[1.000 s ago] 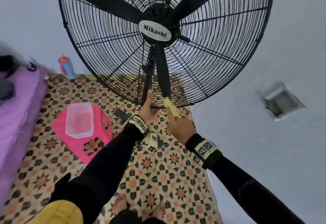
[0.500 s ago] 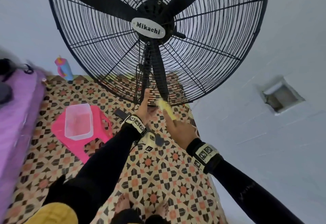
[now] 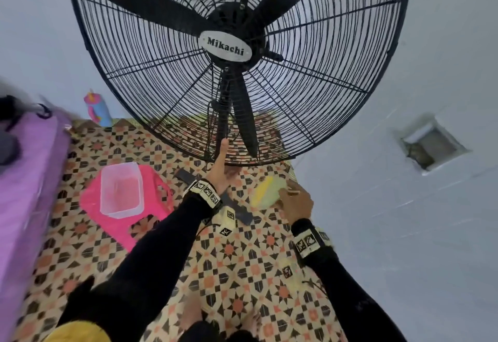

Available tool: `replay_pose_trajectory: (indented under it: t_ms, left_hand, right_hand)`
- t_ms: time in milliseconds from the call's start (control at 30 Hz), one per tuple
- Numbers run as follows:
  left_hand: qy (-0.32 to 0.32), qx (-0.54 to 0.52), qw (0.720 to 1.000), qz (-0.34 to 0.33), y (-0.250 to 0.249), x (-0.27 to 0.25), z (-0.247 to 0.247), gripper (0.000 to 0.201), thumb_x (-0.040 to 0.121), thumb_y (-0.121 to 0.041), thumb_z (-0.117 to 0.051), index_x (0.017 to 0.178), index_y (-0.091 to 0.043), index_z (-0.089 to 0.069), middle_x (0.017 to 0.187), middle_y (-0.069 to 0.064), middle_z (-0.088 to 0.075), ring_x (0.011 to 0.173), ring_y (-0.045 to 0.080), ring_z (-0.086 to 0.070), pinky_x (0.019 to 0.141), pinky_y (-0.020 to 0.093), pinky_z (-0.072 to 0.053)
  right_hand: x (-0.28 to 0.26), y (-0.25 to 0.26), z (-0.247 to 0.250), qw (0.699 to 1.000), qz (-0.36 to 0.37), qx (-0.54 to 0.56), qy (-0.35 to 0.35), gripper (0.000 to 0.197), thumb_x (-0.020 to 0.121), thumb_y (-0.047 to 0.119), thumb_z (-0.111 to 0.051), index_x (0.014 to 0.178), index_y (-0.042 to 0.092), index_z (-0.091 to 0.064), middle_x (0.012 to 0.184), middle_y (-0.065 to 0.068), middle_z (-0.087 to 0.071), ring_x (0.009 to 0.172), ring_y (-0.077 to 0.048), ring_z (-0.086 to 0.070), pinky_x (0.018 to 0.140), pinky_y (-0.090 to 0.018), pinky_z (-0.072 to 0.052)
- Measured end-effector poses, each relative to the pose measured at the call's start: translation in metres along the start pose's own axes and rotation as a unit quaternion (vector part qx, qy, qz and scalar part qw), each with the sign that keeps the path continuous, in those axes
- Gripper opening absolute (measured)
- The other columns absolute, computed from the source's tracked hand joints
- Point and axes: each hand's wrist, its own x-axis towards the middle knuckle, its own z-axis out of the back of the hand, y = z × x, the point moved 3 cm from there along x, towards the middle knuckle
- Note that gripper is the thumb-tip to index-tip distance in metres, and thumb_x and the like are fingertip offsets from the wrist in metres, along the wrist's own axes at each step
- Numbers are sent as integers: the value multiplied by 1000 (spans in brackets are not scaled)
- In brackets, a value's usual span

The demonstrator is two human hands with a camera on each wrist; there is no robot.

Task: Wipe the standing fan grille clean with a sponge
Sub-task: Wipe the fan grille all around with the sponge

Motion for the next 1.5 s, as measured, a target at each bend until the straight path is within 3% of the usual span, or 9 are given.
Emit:
replay_pose_trajectory:
  t_ms: [100,300,400,567,667,833,1167,1333,1500]
  left_hand:
    - [-14,1,1000,12,0,3,3,98,81,-88,-53,151,-19,-53,115,6,-76,98,22,-70,83,31,-54]
    - [-4,-5,1000,-4,-3,0,0,87,87,-82,-50,143,-17,-59,128,7,-73,107,18,-74,85,25,-56]
    - [-23,3,1000,6,-1,1,2,97,81,-86,-54,150,-18,-52,129,7,-72,115,23,-69,100,32,-51]
    - [-11,-1,1000,-1,-2,-1,-1,81,87,-81,-50,130,-15,-67,114,6,-75,106,22,-65,97,33,-51]
    - [-15,0,1000,5,-3,-2,1,88,76,-85,-55,126,-14,-69,108,8,-75,101,24,-64,96,35,-51]
    - [-9,7,1000,3,0,-1,2,78,91,-80,-46,129,-16,-68,99,-2,-79,91,15,-70,89,31,-53]
    - [-18,-22,999,17,1,-2,1,95,69,-88,-59,130,-16,-65,124,10,-74,114,24,-67,110,39,-48]
    - [-48,-62,997,28,10,5,3,118,57,-93,-72,147,-19,-55,135,11,-68,120,28,-67,111,46,-48]
    - [-50,-131,990,15,2,-6,-20,70,78,-69,-74,126,-19,-64,130,9,-66,126,31,-59,115,49,-43]
  right_hand:
    - [7,-17,-2,962,-155,222,-29,26,92,22,-68,116,12,-65,99,-11,-73,65,-10,-71,58,-27,-57]
    - [-4,-2,-18,940,-145,305,50,10,83,38,-67,88,31,-61,81,10,-61,66,-3,-58,72,-18,-49]
    - [-2,-15,-21,895,-194,401,-4,11,95,19,-59,89,14,-67,91,-7,-61,58,-6,-54,53,-14,-48]
    - [-2,-12,-37,824,-272,496,24,14,96,31,-49,98,21,-58,120,-32,-59,66,0,-50,67,-17,-46]
    - [-11,-5,-29,867,-231,441,29,19,96,5,-53,78,13,-53,79,-8,-61,42,-3,-37,35,-12,-30]
    - [-15,-2,-27,851,-259,456,-11,12,101,12,-55,104,3,-61,96,-15,-68,64,-8,-61,54,-14,-55]
    - [-22,0,-3,876,-228,422,-37,6,96,2,-58,91,1,-62,77,-15,-68,44,-10,-54,43,-16,-46]
    - [-15,10,13,1000,-8,-17,-17,33,94,36,-64,111,9,-71,98,-8,-75,88,-22,-71,85,-33,-59]
    - [-38,61,17,931,271,-245,3,31,95,31,-64,120,15,-73,91,-3,-77,63,-12,-63,73,-35,-59]
